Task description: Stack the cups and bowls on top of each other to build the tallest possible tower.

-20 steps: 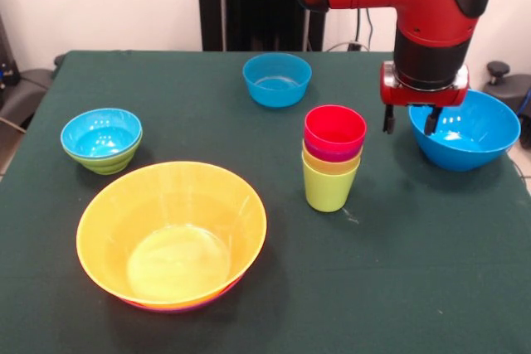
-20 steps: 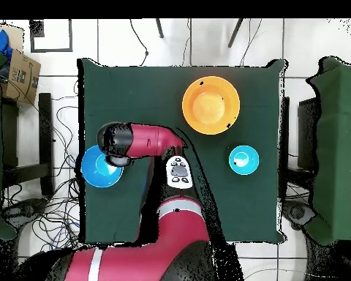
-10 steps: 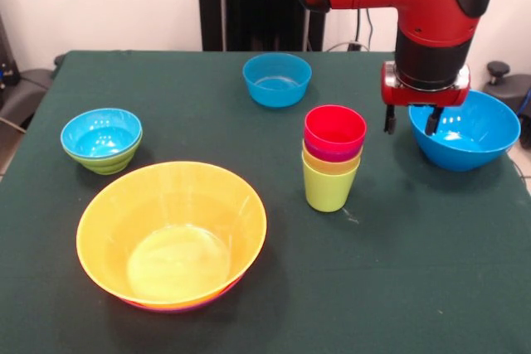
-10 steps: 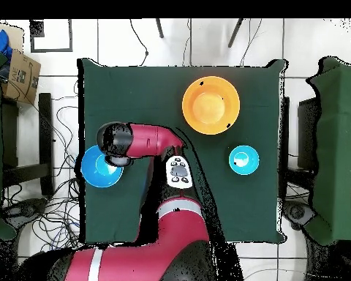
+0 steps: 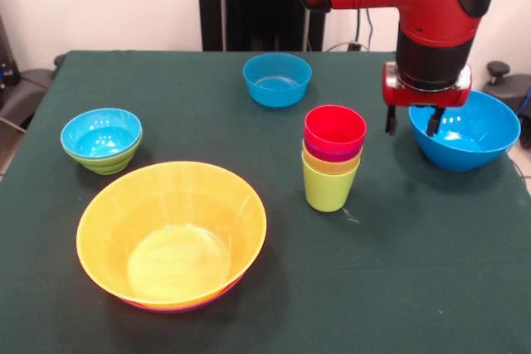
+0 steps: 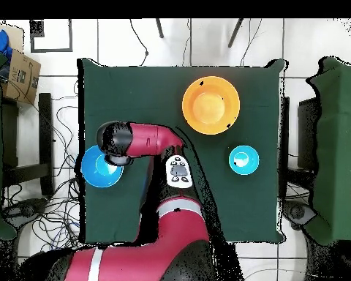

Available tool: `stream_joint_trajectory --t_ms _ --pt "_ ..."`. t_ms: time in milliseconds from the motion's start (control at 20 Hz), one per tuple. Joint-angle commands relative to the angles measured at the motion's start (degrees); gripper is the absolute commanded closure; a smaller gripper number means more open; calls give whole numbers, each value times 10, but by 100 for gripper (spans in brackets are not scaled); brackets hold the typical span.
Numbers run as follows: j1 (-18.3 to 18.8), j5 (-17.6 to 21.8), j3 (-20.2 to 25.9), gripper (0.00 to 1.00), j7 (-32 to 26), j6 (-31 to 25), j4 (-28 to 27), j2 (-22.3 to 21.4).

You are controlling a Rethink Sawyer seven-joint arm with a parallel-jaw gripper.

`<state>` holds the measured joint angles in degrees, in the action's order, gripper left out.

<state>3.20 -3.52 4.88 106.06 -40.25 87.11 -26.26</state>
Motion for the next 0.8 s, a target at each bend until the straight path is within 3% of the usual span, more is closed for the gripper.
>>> stream_joint_trajectory --t_ms 50,800 --pt "8 4 44 0 26 6 -27 5" --pt "2 5 39 0 33 -1 -30 1"
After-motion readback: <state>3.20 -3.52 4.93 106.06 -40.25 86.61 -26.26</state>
